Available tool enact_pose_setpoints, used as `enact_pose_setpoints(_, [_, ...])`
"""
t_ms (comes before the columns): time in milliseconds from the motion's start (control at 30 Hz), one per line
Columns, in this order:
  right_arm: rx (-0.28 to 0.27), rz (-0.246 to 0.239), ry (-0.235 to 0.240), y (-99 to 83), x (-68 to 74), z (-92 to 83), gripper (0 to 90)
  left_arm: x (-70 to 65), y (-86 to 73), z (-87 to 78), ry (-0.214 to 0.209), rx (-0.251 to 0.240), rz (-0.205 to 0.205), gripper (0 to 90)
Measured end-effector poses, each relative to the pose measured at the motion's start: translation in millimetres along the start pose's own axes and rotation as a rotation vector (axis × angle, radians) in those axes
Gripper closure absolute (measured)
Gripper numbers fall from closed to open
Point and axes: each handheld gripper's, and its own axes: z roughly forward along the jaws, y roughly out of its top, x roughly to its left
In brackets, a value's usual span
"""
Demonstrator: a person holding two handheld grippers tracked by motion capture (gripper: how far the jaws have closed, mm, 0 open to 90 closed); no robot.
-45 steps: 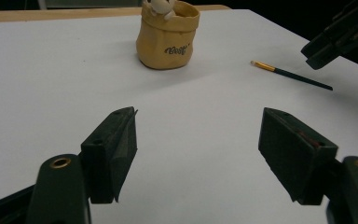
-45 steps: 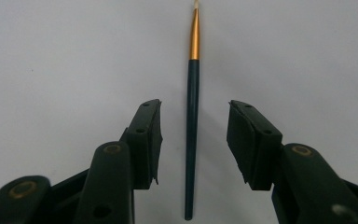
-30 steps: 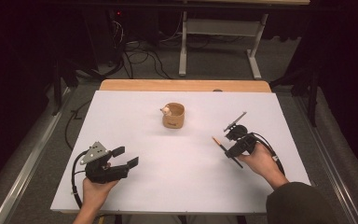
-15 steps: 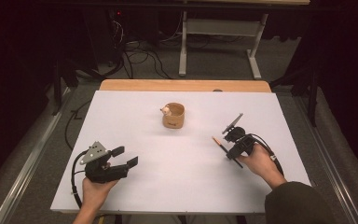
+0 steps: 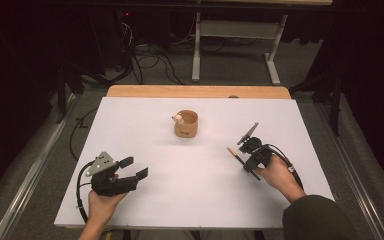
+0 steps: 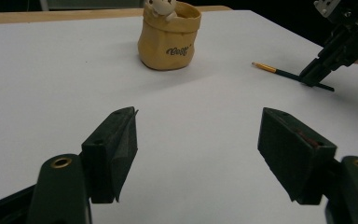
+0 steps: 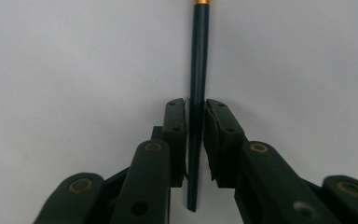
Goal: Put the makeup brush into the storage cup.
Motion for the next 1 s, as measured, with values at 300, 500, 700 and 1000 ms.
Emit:
enact_pose_setpoints(300, [-0.004,0.003,-0.006,-0.4,1.5,1.2,85.1,-0.3,-0.2,0.0,-0.001,0.002,0.0,28.8])
enact_pose_setpoints(500, [-0.009,-0.001,-0.002,-1.0,0.9,1.2,85.7,-0.2,-0.2,0.2,0.001,0.005,0.002,28.8])
enact_pose_setpoints(700, [-0.015,-0.006,-0.001,-1.7,0.7,0.9,85.9,-0.3,-0.2,0.6,-0.002,0.005,0.002,28.8])
enact_pose_setpoints(1000, [-0.037,-0.006,0.002,-4.8,0.4,-0.1,86.1,0.4,-0.7,1.3,0.004,0.01,-0.003,28.8])
